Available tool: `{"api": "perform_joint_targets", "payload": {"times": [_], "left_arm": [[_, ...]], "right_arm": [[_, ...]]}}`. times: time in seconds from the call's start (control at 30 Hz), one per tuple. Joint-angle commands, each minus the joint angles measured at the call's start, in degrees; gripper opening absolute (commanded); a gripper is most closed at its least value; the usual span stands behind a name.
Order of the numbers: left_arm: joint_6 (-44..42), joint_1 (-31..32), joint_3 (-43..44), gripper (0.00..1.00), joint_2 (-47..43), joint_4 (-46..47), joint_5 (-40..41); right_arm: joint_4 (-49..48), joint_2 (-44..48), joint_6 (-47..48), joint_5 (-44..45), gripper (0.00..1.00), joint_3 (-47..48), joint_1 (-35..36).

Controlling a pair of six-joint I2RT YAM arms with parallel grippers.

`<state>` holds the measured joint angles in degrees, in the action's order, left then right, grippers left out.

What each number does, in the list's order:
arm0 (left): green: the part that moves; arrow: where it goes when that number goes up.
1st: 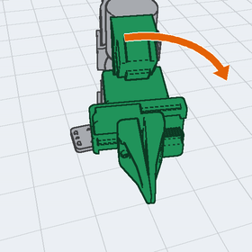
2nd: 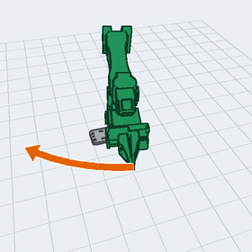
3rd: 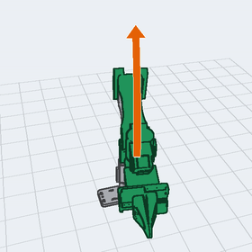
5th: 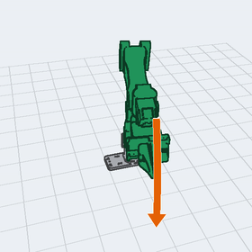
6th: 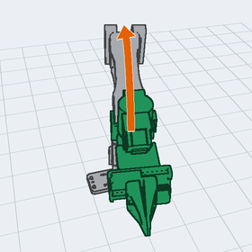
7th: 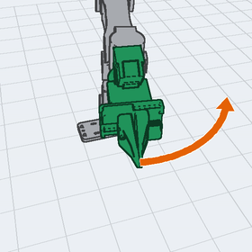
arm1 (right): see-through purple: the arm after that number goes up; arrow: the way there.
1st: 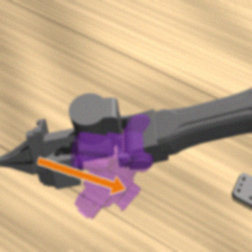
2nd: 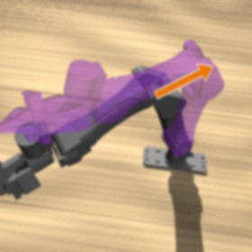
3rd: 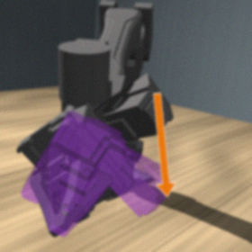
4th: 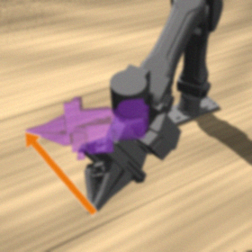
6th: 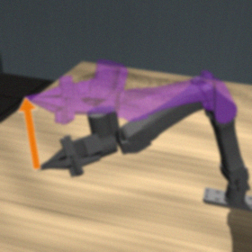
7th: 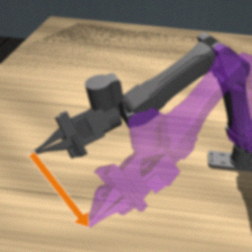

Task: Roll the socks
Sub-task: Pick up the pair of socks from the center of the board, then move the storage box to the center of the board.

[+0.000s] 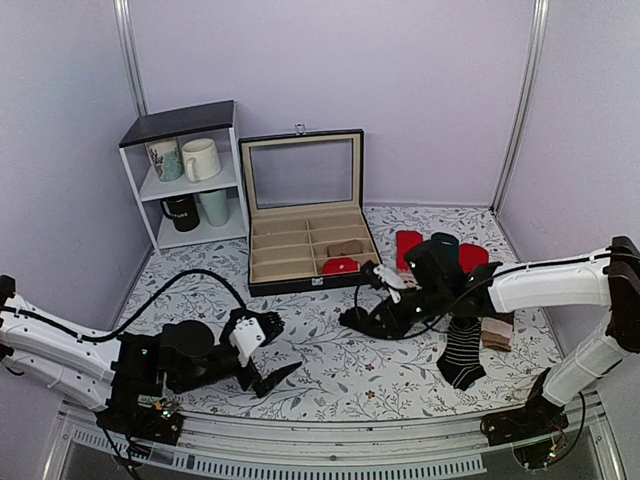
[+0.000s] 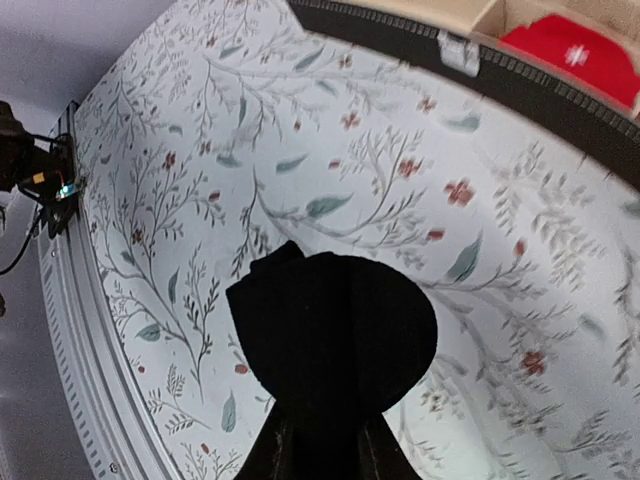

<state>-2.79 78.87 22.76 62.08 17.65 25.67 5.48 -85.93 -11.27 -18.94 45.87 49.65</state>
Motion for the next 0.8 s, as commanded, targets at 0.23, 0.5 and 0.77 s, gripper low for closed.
{"api": "perform_joint_targets", "payload": {"times": [0.23,0.5,0.77], "left_arm": [[2.5,-6.5,2.4,1.0,-7.8,-8.2,-1.2],[2.8,-7.3,6.2,0.99,-7.5,-13.5,2.6],[10.9,-11.9,7.5,0.99,-16.5,-20.9,9.3]], "right_arm": [[16.9,-11.0,29.4,-5.0,0.04,28.0,-10.6],[23.9,-25.2,43.0,-6.6,0.04,44.9,-11.2],[17.1,-32.2,46.4,-11.8,0.06,48.9,-11.2]]}}
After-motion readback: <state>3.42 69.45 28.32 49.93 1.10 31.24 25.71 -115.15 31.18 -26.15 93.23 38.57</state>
